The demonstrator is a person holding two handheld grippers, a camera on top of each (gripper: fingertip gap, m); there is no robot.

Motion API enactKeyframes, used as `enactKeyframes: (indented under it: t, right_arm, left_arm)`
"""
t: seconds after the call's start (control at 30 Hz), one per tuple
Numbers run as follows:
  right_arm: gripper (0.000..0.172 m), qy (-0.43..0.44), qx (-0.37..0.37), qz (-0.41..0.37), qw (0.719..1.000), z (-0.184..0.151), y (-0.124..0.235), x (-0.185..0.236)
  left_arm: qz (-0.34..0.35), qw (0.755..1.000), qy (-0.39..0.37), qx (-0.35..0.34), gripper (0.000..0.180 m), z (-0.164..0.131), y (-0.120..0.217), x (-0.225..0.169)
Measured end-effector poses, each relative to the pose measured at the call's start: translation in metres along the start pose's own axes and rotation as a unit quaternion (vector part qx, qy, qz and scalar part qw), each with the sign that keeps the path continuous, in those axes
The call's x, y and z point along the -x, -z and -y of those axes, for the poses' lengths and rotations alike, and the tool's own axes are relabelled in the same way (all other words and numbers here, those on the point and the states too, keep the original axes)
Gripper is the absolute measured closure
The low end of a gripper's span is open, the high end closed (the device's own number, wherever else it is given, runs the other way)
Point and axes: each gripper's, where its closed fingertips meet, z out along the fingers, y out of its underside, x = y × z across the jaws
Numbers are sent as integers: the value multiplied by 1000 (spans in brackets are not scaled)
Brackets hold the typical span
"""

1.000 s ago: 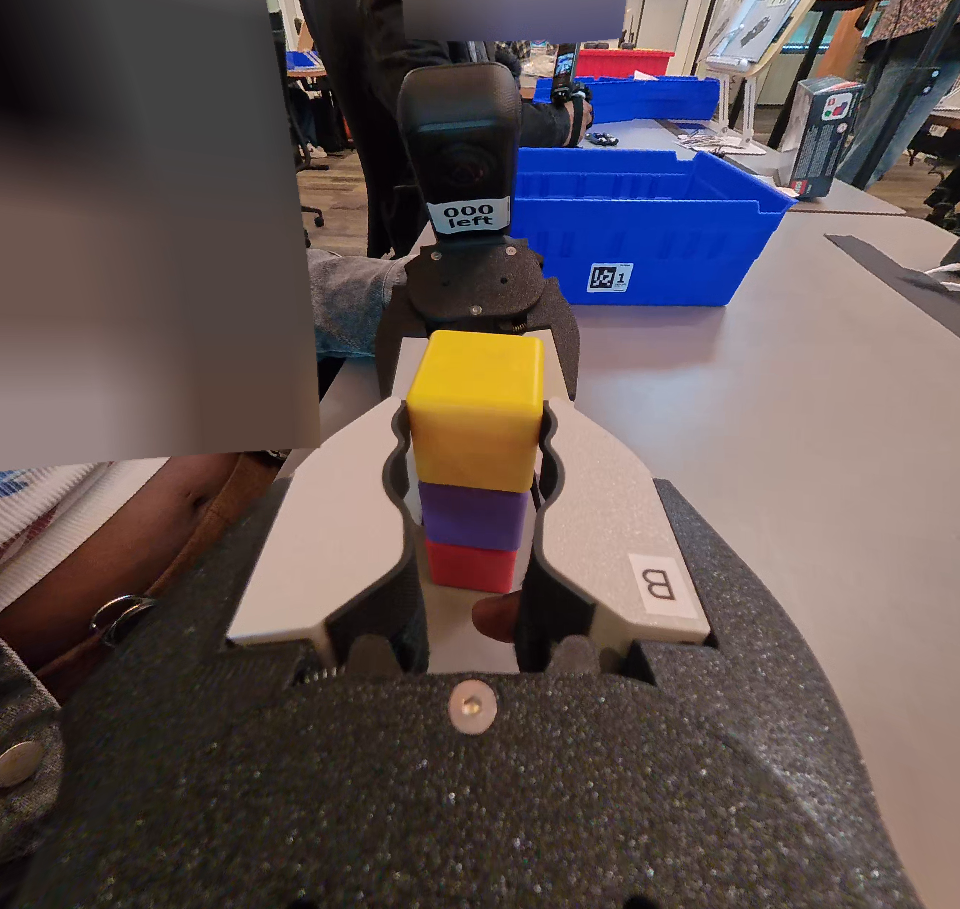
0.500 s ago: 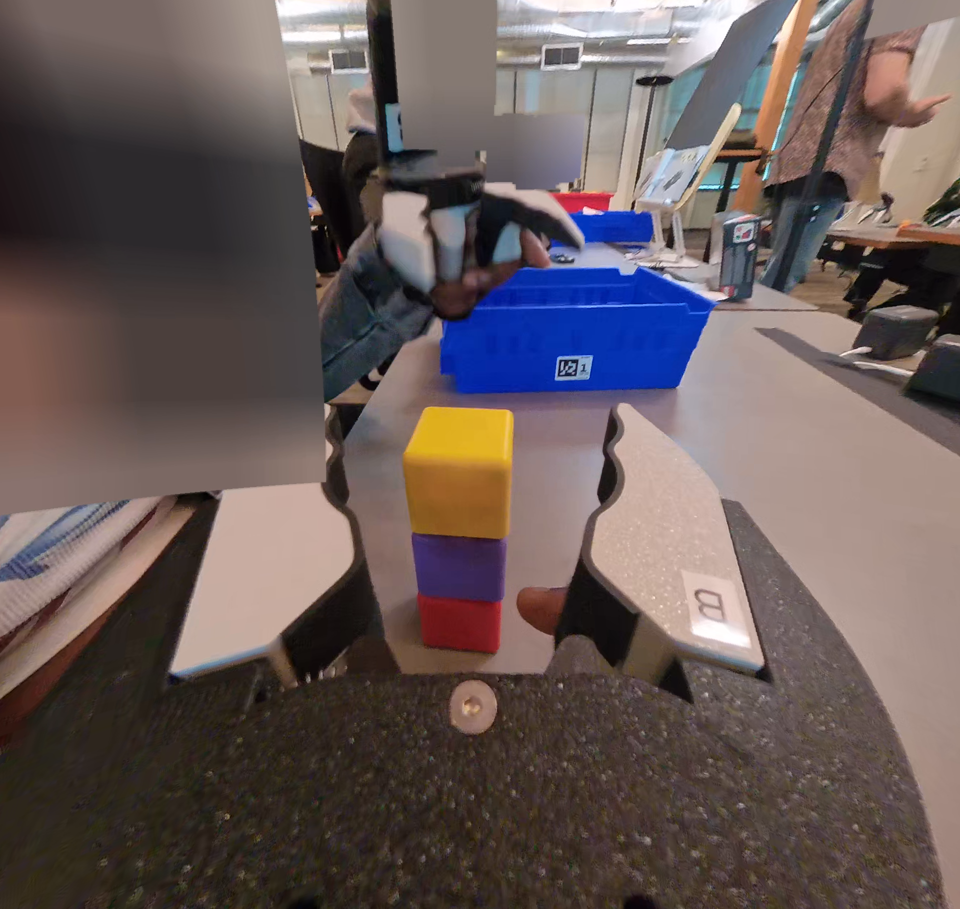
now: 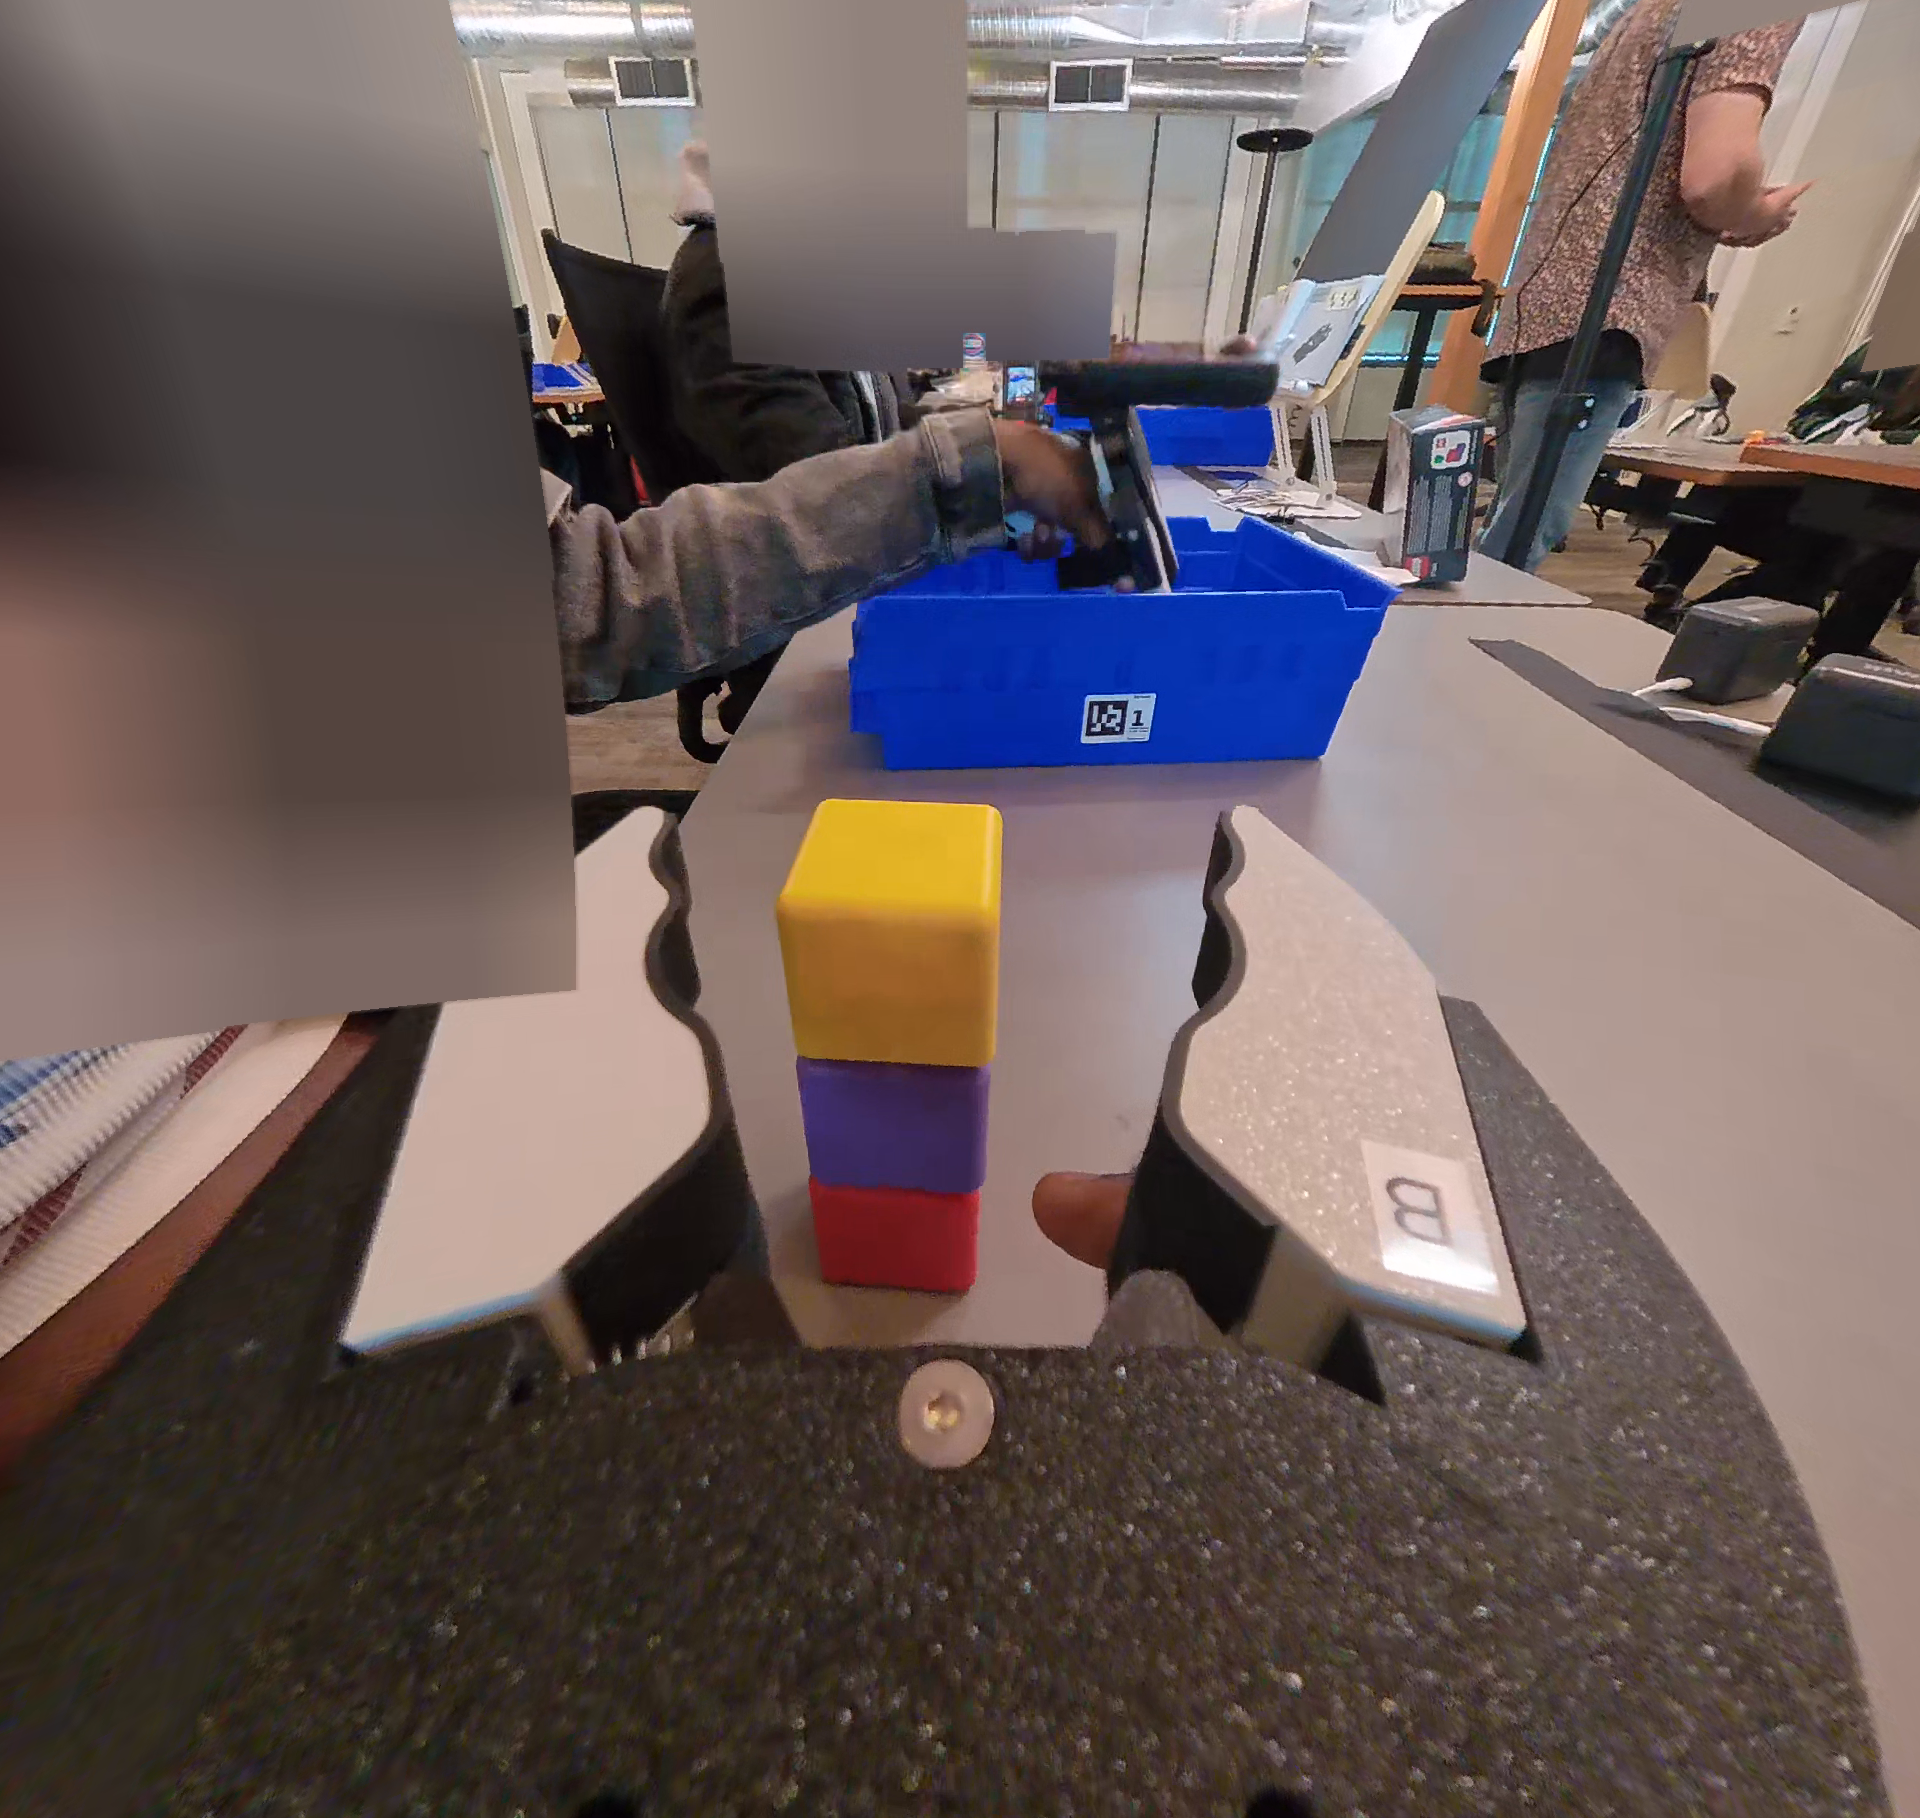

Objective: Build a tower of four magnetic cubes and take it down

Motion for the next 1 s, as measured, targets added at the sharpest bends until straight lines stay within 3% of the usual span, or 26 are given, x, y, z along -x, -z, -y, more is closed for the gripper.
enactKeyframes:
  t: [0.07,0.17,0.27,0.33,0.43,0.53,0.6,0.77,0.9,1.0]
  right_arm:
    - [78,1,-2,-2,1000,1,1,-1]
    - [79,5,2,-8,1000,-1,2,-3]
    - [82,15,0,-14,1000,1,1,-3]
    - [85,29,-5,-25,999,4,0,-5]
    - [88,70,-13,-64,995,13,-2,-8]
    - [90,143,-18,-128,981,34,-7,-8]
    - [93,195,-21,-175,965,52,-10,-3]
    - [97,275,-13,-216,937,77,-23,22]
    - [98,277,24,-235,932,69,-31,18]
    - [101,244,0,-254,936,67,-33,8]
  left_arm:
    - [-15,1000,20,2,119,-1,-13,1]
    - [-60,996,52,-48,125,7,-6,-6]
    - [-134,963,90,-216,126,41,42,-24]
    - [-218,903,115,-350,127,68,97,-50]
    - [-400,772,111,-481,127,83,195,-119]
    - [-576,638,102,-501,127,72,272,-197]
    - [-647,591,91,-473,127,61,294,-249]
    - [-735,556,56,-385,129,41,304,-350]
    - [-750,546,52,-368,129,40,307,-382]
    - [-747,549,69,-369,129,44,303,-392]
